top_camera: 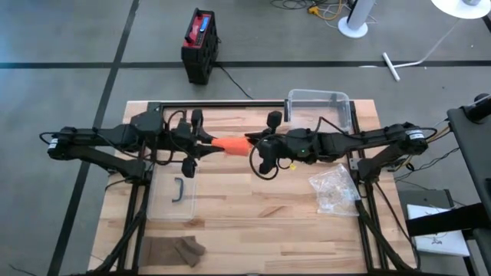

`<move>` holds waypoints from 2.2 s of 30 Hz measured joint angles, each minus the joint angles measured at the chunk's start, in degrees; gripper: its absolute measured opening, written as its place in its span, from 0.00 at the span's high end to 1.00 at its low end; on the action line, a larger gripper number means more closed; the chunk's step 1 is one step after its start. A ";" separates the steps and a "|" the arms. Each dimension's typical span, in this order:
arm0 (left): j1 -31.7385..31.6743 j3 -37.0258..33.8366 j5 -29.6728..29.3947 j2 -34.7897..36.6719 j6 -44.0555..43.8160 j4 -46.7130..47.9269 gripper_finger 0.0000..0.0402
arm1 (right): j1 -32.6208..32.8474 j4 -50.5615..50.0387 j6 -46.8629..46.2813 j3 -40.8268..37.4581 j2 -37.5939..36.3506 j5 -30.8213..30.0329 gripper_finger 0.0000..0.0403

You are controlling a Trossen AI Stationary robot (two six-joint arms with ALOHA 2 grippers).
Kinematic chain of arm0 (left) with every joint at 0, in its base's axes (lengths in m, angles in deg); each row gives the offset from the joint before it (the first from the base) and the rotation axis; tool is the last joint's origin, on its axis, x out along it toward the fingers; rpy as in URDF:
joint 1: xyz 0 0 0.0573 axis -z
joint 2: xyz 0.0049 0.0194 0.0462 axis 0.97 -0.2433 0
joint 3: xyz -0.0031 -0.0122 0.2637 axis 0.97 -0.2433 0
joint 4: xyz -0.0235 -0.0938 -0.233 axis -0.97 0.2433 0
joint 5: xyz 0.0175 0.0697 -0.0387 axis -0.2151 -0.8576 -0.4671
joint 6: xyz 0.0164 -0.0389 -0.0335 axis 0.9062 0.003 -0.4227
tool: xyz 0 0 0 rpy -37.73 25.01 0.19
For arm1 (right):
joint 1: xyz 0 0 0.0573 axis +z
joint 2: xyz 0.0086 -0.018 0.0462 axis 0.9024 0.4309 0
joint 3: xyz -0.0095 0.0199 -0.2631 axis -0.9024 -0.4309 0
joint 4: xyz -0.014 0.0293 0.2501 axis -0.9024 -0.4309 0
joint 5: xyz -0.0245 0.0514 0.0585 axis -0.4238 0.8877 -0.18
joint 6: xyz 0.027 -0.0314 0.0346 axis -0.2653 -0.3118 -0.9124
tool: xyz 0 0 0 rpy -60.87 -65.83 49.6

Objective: Roll bandage
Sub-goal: Roll the orange bandage

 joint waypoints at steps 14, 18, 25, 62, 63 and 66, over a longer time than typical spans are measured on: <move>-0.02 0.09 -6.20 0.16 0.04 -0.70 0.88 | 8.70 -2.85 14.68 2.73 -5.82 -6.67 0.31; -0.02 0.09 -8.50 0.08 -1.07 -0.88 0.88 | 9.98 0.38 18.71 2.82 -3.84 -4.49 0.25; -0.07 0.09 -9.05 -3.09 -1.94 -0.90 0.88 | 8.65 6.39 27.72 2.79 1.79 -5.39 0.26; -0.04 -0.57 -13.08 0.01 6.18 3.81 0.50 | 8.80 5.32 24.99 6.12 2.16 -12.15 0.63; -0.07 -0.92 -12.31 -0.10 6.39 3.92 0.48 | 8.80 5.55 23.74 6.68 2.09 -11.89 0.63; 0.00 -1.76 -9.36 -1.28 6.87 2.76 0.41 | 8.82 5.86 20.61 7.98 1.87 -11.82 0.63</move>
